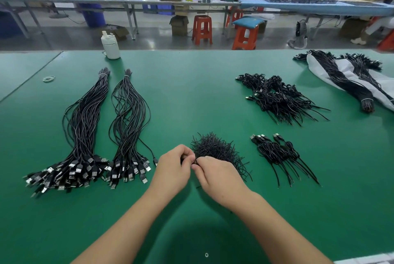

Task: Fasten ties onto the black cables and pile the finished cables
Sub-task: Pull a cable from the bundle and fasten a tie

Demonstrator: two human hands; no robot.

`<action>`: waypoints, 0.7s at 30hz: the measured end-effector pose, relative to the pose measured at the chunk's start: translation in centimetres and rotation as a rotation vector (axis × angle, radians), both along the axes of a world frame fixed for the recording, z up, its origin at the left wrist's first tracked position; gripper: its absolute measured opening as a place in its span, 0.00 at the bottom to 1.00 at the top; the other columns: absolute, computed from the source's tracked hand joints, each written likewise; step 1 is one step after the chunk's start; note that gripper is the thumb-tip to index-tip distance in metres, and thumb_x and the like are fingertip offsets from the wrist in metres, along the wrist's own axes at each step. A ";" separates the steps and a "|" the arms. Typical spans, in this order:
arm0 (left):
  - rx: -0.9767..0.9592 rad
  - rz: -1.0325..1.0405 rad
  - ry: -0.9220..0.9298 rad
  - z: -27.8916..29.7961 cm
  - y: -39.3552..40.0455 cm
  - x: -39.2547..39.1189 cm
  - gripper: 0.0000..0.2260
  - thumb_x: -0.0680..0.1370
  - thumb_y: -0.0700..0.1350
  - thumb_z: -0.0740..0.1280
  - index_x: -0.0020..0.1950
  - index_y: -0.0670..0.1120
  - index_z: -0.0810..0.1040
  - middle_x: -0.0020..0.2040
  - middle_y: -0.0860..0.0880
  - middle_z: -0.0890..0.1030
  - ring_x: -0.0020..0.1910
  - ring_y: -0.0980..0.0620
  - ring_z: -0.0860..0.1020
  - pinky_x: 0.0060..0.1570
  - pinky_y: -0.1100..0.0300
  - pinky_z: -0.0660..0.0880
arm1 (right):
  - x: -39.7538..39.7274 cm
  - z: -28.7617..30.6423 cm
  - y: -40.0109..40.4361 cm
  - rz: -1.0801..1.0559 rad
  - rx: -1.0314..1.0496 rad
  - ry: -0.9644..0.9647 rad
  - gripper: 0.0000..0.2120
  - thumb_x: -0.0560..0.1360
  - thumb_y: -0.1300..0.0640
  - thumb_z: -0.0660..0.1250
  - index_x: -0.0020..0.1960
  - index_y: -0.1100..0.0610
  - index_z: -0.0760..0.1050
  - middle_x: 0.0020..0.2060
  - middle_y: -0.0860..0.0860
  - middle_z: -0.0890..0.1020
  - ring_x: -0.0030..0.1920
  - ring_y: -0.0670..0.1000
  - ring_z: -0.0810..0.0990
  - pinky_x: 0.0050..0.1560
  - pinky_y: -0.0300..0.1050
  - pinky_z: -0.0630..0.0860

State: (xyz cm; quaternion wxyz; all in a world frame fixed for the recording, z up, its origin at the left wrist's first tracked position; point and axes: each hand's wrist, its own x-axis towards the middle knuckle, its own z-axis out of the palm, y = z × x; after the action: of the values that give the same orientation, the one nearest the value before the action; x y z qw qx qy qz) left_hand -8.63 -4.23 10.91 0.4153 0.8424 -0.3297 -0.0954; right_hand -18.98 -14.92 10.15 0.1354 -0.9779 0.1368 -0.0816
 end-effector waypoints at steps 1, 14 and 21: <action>0.007 0.000 0.001 -0.1 0.0 0.1 0.12 0.79 0.43 0.67 0.38 0.56 0.73 0.36 0.57 0.80 0.40 0.65 0.75 0.38 0.75 0.67 | -0.1 0.0 -0.1 0.023 -0.006 0.006 0.15 0.83 0.44 0.52 0.53 0.53 0.72 0.47 0.49 0.78 0.46 0.56 0.80 0.46 0.53 0.74; 0.017 -0.007 0.103 -0.5 0.0 0.4 0.07 0.76 0.44 0.70 0.39 0.53 0.79 0.33 0.58 0.79 0.32 0.63 0.74 0.34 0.71 0.68 | -0.7 -0.4 -0.7 0.045 -0.011 -0.027 0.12 0.82 0.45 0.56 0.56 0.52 0.73 0.47 0.48 0.77 0.48 0.55 0.79 0.45 0.52 0.74; 0.011 -0.012 0.220 -1.1 0.3 0.4 0.05 0.77 0.43 0.70 0.40 0.49 0.81 0.29 0.57 0.77 0.26 0.63 0.70 0.30 0.71 0.66 | -0.8 -0.9 -0.6 0.135 -0.036 -0.006 0.14 0.84 0.47 0.50 0.53 0.53 0.71 0.46 0.49 0.76 0.45 0.55 0.78 0.44 0.51 0.70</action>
State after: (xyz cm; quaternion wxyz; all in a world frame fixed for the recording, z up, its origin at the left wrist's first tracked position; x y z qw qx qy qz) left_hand -8.24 -3.97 9.81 0.4440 0.8270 -0.2867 -0.1916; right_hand -19.75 -15.54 9.30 0.1233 -0.9869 0.0686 -0.0778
